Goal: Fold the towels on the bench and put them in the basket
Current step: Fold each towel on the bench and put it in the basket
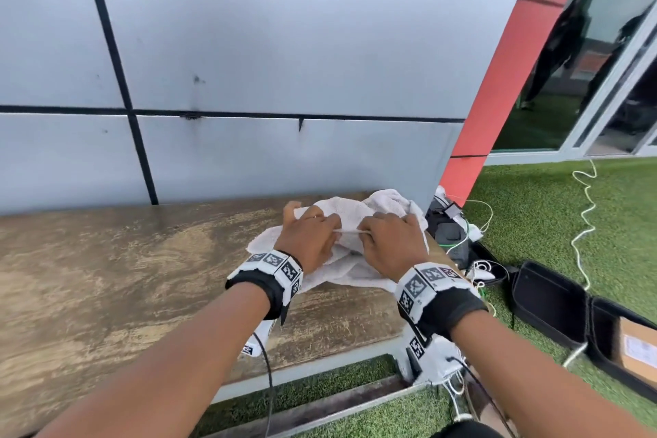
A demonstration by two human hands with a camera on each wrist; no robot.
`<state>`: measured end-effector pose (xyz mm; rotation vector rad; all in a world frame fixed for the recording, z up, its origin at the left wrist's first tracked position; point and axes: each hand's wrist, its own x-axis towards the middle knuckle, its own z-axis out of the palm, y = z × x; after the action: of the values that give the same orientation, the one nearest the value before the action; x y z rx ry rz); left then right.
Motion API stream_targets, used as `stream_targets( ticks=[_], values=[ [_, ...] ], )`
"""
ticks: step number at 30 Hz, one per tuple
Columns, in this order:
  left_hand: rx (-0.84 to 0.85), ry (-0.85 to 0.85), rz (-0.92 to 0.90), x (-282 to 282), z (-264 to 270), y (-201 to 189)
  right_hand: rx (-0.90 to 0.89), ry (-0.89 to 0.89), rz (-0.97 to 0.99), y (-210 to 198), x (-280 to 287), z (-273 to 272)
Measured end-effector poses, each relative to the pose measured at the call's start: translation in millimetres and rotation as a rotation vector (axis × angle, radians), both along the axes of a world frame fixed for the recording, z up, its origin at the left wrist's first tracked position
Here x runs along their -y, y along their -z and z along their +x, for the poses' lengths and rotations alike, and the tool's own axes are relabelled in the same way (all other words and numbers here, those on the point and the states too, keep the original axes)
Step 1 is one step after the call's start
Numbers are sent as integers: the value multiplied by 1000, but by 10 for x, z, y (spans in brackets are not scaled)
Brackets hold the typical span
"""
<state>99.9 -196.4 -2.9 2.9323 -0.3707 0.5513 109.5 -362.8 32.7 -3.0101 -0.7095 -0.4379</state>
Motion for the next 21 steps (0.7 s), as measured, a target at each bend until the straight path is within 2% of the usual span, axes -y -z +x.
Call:
stream_targets(
  ticks=[7, 11, 17, 21],
  values=[
    [87, -57, -69, -148, -151, -938, 190, -48, 52, -1092, 25, -161],
    [198, -87, -72, -296, -336, -1589, 307, -79, 99, -1708, -5, -302],
    [394, -134, 62, -513, -723, -2744, 469, -134, 235, -2696, -132, -570],
    [361, -235, 137, -835, -1031, -3256, 522, -157, 288, -3125, -203, -692]
  ],
)
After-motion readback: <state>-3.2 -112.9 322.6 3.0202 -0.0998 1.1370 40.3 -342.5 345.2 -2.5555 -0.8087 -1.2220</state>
